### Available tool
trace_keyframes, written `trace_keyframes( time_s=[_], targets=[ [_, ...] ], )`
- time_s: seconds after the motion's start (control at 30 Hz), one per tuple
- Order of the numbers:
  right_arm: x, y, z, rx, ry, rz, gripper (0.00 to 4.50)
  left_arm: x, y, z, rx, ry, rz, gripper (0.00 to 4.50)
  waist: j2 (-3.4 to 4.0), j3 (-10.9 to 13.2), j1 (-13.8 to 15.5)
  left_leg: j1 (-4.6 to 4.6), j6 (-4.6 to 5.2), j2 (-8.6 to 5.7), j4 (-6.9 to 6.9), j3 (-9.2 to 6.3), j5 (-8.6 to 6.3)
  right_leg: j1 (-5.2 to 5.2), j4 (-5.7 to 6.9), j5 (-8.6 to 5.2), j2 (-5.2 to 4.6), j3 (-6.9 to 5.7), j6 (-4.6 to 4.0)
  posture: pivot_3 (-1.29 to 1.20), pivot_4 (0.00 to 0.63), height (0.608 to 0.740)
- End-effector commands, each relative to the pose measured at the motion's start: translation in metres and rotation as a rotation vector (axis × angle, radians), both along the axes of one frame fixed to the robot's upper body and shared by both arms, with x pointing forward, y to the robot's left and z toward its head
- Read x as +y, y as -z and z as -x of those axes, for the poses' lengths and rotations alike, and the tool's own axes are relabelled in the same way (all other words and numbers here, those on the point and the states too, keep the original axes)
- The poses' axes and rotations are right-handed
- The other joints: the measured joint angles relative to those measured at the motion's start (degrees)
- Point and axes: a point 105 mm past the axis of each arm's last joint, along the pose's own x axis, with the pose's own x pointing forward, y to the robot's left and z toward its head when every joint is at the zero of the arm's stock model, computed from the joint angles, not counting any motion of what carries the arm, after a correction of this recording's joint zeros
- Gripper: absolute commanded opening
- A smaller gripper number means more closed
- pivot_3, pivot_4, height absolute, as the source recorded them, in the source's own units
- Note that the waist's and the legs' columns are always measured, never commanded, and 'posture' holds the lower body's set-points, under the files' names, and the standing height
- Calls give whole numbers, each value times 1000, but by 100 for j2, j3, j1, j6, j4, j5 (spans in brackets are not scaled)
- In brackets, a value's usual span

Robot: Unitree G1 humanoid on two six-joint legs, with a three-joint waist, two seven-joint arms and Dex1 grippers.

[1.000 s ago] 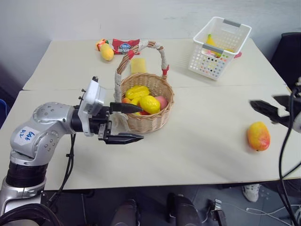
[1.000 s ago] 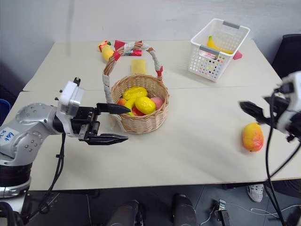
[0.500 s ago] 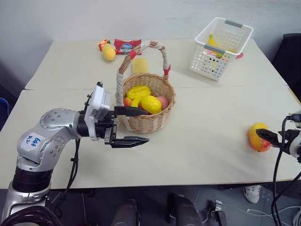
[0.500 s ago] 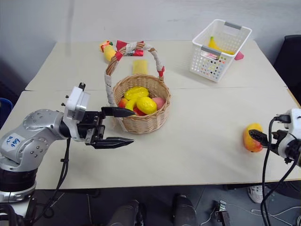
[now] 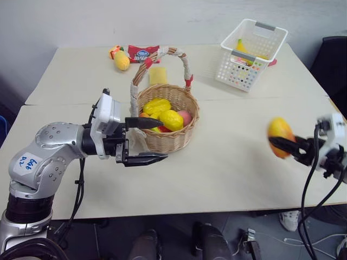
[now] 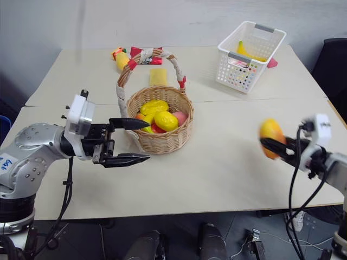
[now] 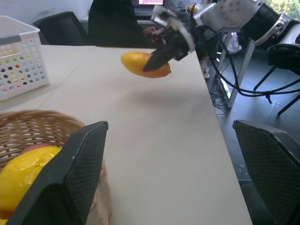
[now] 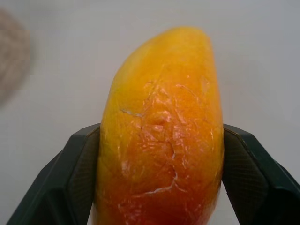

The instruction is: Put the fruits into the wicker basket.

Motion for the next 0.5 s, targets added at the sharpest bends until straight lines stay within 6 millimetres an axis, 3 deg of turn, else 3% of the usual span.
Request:
trace_keyframes(
  time_s=[0.03, 0.2, 0.43, 0.5],
  targets=[
    [83, -23, -1, -91, -324, -4, 3193, 19, -16, -5, -25, -78, 41, 4500, -6, 2, -61, 0, 0, 0, 1, -1, 0, 0, 0, 0, 0, 0, 0, 0, 150, 740],
    [157, -39, -30, -164, -463, 17, 3193, 28, -22, -9, -46, -121, 27, 4500, -2, 3, -80, -5, -5, -1, -4, 3, -2, -16, 5, -1, -2, 0, -6, 0, 150, 740],
    [207, -60, -69, -227, -500, -33, 3193, 29, -26, -9, -72, -135, 19, 4500, -5, 2, -100, -48, 6, -28, 1, 7, -2, -45, -6, 2, -21, -13, -1, 0, 150, 740],
    [213, -58, -79, -234, -479, -16, 3894, 29, -26, -8, -73, -138, 19, 4500, -4, 2, -97, -47, 5, -20, 0, 3, -2, -45, -4, 2, -16, -20, -1, 0, 150, 740]
  ],
)
